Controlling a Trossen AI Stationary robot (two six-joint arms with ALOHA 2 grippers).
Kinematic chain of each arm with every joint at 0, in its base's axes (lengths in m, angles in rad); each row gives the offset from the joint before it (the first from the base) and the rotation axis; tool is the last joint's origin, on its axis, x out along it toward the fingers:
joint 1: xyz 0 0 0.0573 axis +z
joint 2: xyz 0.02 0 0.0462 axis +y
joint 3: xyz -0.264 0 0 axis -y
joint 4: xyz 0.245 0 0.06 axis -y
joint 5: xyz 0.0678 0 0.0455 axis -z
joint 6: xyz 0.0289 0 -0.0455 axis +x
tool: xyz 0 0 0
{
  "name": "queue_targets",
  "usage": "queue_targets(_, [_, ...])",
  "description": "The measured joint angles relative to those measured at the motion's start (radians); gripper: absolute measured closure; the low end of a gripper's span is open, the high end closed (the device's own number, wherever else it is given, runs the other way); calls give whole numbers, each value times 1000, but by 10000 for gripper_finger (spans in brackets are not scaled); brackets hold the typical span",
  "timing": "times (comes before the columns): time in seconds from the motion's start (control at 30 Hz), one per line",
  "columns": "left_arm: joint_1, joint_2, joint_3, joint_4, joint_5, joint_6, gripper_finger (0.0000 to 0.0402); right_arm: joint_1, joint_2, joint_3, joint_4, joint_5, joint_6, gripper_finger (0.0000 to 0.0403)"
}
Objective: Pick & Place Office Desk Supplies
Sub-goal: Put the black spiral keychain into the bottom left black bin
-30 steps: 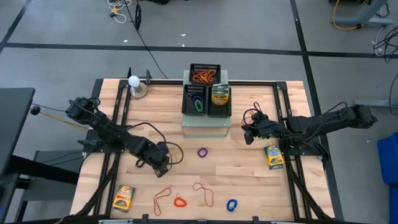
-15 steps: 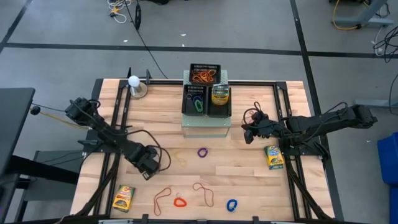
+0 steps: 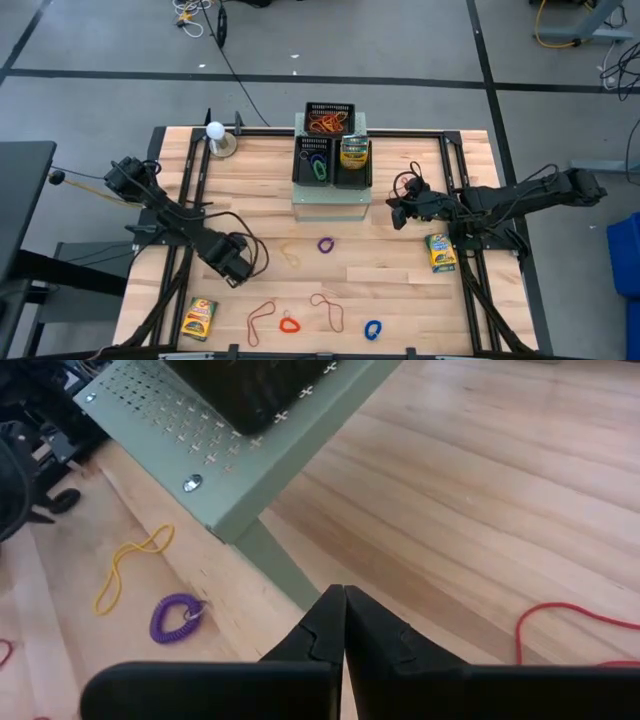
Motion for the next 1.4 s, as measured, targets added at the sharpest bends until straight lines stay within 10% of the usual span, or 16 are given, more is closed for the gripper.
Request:
queue_targets(1.13, [5,-3,-74,-26,34,67,288,0,0,0,2,19,15,392])
queue_targets(1.4, [4,3,-42,-23,6,212,351,0,0,0,2,18,15,392])
